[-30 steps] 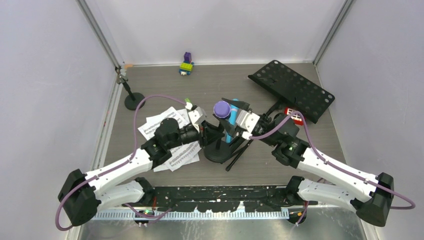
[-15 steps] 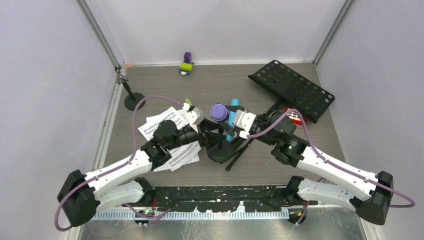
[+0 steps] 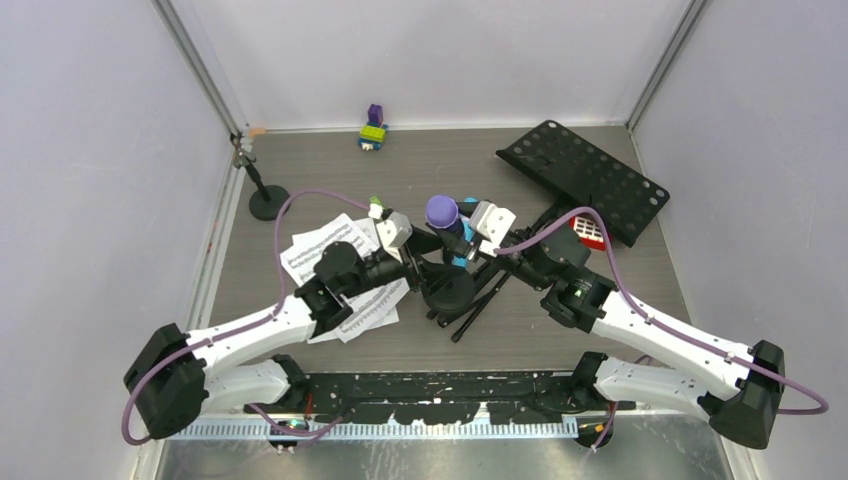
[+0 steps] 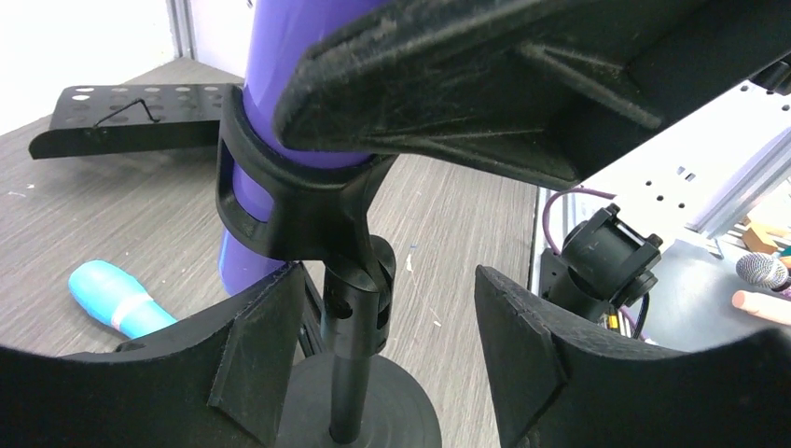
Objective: Pack up the instrument practice props
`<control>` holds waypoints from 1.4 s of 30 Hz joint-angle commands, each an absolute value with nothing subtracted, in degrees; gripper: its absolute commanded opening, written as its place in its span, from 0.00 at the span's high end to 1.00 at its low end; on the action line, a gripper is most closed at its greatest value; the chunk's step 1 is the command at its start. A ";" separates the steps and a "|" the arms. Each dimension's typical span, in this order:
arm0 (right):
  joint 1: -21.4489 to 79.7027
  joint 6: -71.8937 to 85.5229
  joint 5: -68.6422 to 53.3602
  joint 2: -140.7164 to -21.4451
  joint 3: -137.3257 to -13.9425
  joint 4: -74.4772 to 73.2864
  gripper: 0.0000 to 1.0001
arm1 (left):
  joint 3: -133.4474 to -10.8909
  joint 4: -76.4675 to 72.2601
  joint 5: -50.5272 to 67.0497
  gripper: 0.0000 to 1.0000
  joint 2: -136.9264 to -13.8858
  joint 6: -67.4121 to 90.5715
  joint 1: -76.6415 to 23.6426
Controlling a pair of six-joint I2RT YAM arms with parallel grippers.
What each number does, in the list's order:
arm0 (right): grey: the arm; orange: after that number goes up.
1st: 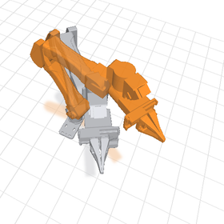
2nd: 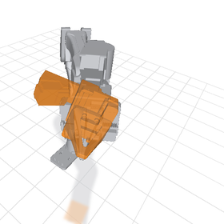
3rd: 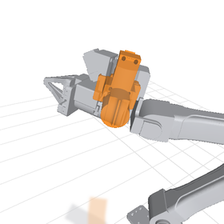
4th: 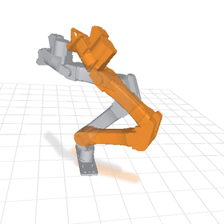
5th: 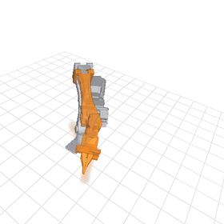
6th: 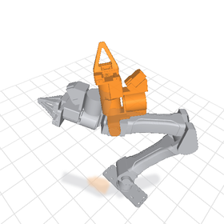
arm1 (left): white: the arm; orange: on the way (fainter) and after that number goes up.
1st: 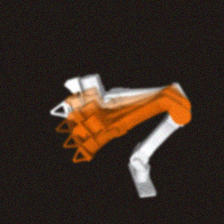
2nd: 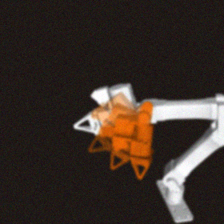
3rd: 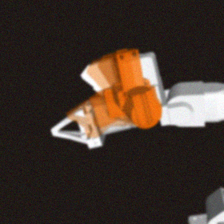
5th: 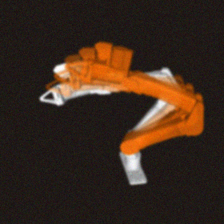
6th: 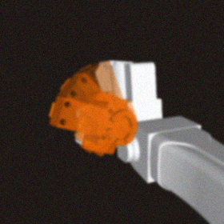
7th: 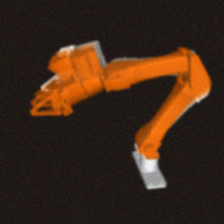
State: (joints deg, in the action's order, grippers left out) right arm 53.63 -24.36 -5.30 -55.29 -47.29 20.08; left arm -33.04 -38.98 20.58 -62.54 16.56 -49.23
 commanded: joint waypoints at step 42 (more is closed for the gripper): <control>56.54 -25.97 -25.60 -46.05 -53.80 33.55 0.99 | -39.08 -30.30 2.82 1.00 -73.68 28.79 -48.14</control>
